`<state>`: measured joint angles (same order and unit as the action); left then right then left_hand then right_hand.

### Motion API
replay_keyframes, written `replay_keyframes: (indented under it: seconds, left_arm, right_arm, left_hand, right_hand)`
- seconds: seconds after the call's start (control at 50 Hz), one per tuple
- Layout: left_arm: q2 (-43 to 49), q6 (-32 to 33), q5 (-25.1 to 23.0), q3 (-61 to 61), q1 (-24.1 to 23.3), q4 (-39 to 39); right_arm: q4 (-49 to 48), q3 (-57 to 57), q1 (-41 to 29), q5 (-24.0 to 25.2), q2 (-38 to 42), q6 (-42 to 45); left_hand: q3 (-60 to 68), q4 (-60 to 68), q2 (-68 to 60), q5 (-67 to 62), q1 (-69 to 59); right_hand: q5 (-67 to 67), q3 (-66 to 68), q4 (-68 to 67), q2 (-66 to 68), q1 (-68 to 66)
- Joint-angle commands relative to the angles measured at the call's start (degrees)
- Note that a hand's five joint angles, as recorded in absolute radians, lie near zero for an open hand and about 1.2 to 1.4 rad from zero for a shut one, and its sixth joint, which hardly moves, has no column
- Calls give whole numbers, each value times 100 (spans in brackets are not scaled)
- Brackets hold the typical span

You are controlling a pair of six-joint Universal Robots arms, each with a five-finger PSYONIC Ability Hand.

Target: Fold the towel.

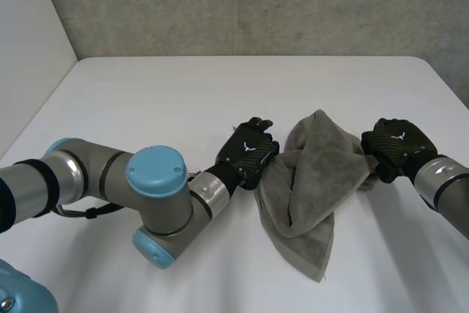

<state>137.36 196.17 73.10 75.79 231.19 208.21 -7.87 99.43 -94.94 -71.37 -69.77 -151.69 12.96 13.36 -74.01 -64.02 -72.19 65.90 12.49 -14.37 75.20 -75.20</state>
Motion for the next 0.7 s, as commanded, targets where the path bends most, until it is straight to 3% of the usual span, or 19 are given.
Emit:
replay_keyframes:
  seconds: [0.02, 0.18, 0.22, 0.32, 0.42, 0.54, 0.56, 0.58, 0.6, 0.62, 0.66, 0.7]
  left_arm:
    - [-287, -35, -235, 172, 136, -79]
    - [-1809, -79, -253, 885, 796, -474]
    - [-2194, -88, -270, 1103, 875, -1007]
    - [-2765, -62, -297, 1297, 1058, -1502]
    - [-2943, -35, -297, 1018, 1384, -1494]
    - [-2592, -26, -209, -141, 1481, -1415]
    - [-2591, -26, -209, -144, 1481, -1415]
    - [-2565, -26, -157, -344, 1516, -1354]
    - [-2565, -26, -156, -346, 1517, -1353]
    - [-2739, -44, -34, -363, 1525, -1214]
    - [-3084, -123, 64, -240, 1560, -1072]
    - [-3418, -141, 99, 23, 1569, -931]
  right_arm:
    - [889, -318, 46, 245, -255, -10]
    - [2343, -785, 90, 1099, -767, -10]
    - [2850, -960, 107, 1405, -950, 42]
    - [3107, -1416, 99, 1626, -1258, 104]
    - [3090, -2197, -7, 1670, -1058, 332]
    - [2826, -3527, -657, 1459, -336, 737]
    - [2487, -3980, -910, 1102, -388, 580]
    - [2483, -3984, -912, 1099, -389, 579]
    - [1900, -4098, -1078, 646, -554, 187]
    - [1895, -4099, -1079, 642, -556, 183]
    - [731, -3531, -1219, 204, -1132, -630]
    - [508, -3075, -1220, 280, -1466, -878]
  left_hand:
    - [-296, -336, -599, -598, -781]
    - [-296, -336, -599, -598, -781]
    - [-296, -336, -599, -598, -781]
    - [-296, -336, -599, -598, -781]
    - [-296, -336, -599, -598, -781]
    - [-296, -336, -599, -598, -781]
    - [-296, -336, -599, -598, -781]
    - [-296, -336, -599, -598, -781]
    - [-296, -336, -599, -598, -781]
    - [-296, -336, -599, -598, -781]
    - [-296, -336, -599, -598, -781]
    - [-296, -336, -599, -598, -781]
  right_hand:
    - [410, -249, 437, 480, -480]
    - [410, -249, 437, 480, -480]
    - [410, -249, 437, 480, -480]
    - [410, -249, 437, 480, -480]
    - [410, -249, 437, 480, -480]
    - [410, -249, 437, 480, -480]
    - [410, -249, 437, 480, -480]
    - [410, -249, 437, 480, -480]
    - [410, -249, 437, 480, -480]
    - [410, -249, 437, 480, -480]
    - [410, -249, 437, 480, -480]
    - [410, -249, 437, 480, -480]
